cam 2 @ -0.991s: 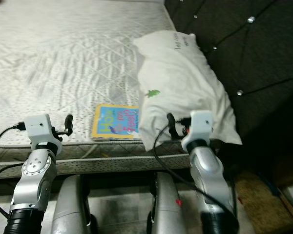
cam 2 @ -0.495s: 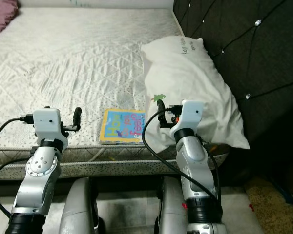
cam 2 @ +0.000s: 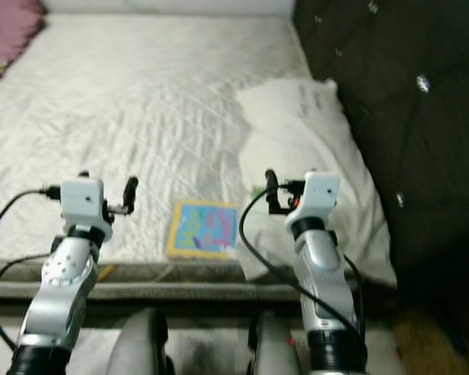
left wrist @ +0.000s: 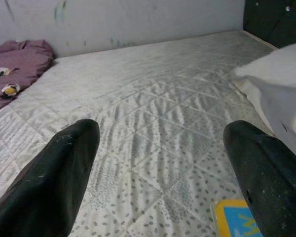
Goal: Clean up the room
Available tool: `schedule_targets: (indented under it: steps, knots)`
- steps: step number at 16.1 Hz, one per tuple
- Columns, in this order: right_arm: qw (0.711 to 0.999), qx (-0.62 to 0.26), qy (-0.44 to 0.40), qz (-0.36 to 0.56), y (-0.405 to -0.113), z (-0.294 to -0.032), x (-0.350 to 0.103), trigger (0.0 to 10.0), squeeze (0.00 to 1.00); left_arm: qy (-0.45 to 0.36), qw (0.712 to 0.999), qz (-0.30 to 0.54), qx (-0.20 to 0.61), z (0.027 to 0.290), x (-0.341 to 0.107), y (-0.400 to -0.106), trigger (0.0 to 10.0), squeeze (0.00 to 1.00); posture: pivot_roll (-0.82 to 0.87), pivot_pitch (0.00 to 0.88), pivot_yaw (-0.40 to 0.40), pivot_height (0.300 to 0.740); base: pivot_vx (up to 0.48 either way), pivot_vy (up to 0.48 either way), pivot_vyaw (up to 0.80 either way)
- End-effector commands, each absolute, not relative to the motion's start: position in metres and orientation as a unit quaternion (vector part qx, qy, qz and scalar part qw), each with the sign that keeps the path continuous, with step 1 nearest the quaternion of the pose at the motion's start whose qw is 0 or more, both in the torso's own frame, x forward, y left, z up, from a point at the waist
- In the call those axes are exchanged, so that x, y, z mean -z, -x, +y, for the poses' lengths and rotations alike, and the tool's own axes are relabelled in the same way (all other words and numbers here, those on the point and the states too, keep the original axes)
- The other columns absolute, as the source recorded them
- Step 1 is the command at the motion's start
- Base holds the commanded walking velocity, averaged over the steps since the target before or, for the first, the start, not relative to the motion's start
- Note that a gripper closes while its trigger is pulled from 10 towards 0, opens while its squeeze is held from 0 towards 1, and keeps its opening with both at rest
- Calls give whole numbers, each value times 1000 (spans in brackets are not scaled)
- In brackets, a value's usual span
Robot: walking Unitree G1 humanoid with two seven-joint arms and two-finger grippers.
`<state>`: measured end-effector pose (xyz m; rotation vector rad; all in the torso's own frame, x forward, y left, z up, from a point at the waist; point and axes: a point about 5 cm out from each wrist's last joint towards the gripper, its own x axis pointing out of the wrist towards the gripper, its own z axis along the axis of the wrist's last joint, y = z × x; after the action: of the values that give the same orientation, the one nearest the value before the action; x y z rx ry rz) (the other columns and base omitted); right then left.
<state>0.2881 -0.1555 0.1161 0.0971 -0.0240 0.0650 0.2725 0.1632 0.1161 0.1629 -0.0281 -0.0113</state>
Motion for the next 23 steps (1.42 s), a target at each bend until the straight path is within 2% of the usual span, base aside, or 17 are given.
schedule_targets:
  steps: [1,3,6,10,15,21,23]
  knots:
    - [998,-28,-46,-15,-287,-158,-119,10000,0,-79,997,-13,14,161,-116,-270,10000,0,-2,0,-9,723,0,0,0]
    - [999,-27,-44,-15,-285,-158,-119,10000,0,-89,996,-5,27,157,-111,-266,10000,0,-8,0,-3,740,0,0,0]
    - [999,-17,-44,-1,-277,-163,-112,10000,0,-75,997,7,33,152,-109,-264,10000,0,-8,0,-8,740,0,0,0]
    - [999,-25,-33,0,-282,-157,-115,10000,0,-68,996,-16,51,148,-123,-274,10000,0,3,0,-10,740,0,0,0]
    - [999,-6,-46,-7,-276,-159,-113,10000,0,-45,998,19,47,150,-108,-261,10000,0,-12,0,26,740,0,0,0]
    - [999,-8,-48,6,-276,-161,-107,10000,0,-28,998,13,51,146,-113,-268,10000,0,-2,0,10,740,0,480,-609]
    - [999,-11,-46,6,-276,-161,-108,10000,0,-24,998,11,54,144,-114,-267,10000,0,-2,0,5,740,0,480,0]
